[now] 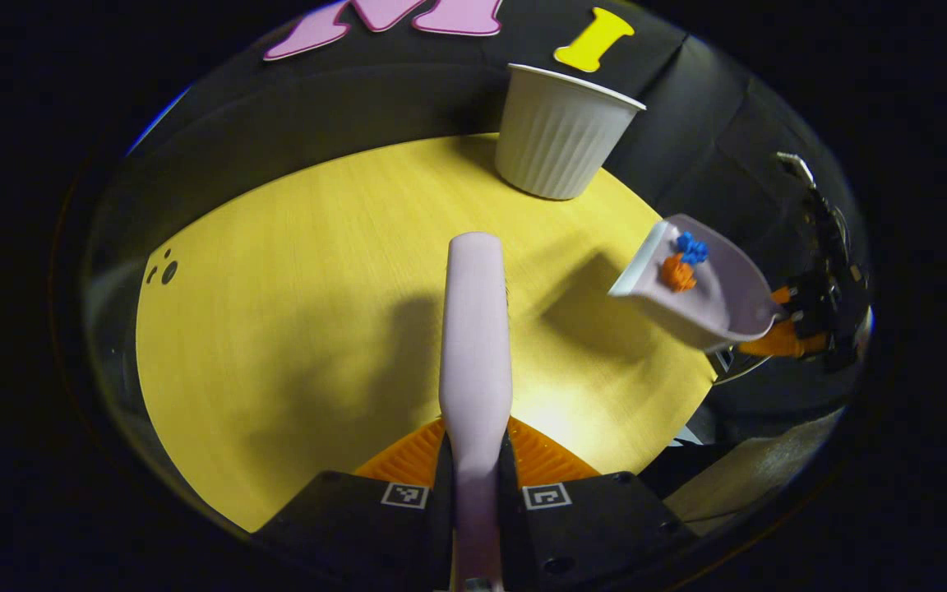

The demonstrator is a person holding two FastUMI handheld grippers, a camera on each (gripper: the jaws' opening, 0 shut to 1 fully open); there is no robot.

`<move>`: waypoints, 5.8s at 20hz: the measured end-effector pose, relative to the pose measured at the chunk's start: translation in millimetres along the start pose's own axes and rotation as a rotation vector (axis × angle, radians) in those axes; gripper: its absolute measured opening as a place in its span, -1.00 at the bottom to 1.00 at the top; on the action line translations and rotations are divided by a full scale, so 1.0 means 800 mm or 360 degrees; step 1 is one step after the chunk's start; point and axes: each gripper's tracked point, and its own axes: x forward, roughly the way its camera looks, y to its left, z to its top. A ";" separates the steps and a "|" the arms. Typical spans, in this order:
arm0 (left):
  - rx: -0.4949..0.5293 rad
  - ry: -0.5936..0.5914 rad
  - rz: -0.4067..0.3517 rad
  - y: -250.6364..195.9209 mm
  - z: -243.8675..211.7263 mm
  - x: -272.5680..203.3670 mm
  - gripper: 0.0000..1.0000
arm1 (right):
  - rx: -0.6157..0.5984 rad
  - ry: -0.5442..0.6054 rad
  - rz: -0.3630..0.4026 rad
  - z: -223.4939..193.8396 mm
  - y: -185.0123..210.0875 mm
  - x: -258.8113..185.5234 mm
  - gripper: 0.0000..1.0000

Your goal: Pick up the small broom and dustpan from the desktop, sweep the trash into the dustpan with the broom, and then empty the trash into the garbage bin.

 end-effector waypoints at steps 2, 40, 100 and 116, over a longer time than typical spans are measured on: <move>-0.0011 0.0011 0.0000 0.006 -0.013 0.011 -0.46 | 0.0025 -0.0078 -0.0051 0.026 -0.012 -0.013 -0.36; -0.0171 0.0111 -0.0023 0.002 -0.036 0.015 -0.46 | -0.1039 0.0151 -0.1164 0.113 -0.099 -0.077 -0.29; 0.0057 0.0148 0.0541 0.089 -0.040 0.015 -0.46 | -0.0374 -0.0012 0.0099 -0.289 0.243 0.154 -0.17; 0.0070 -0.0045 0.0630 0.076 -0.006 -0.061 -0.20 | -0.0299 -0.0235 0.0178 -0.268 0.245 0.066 -0.17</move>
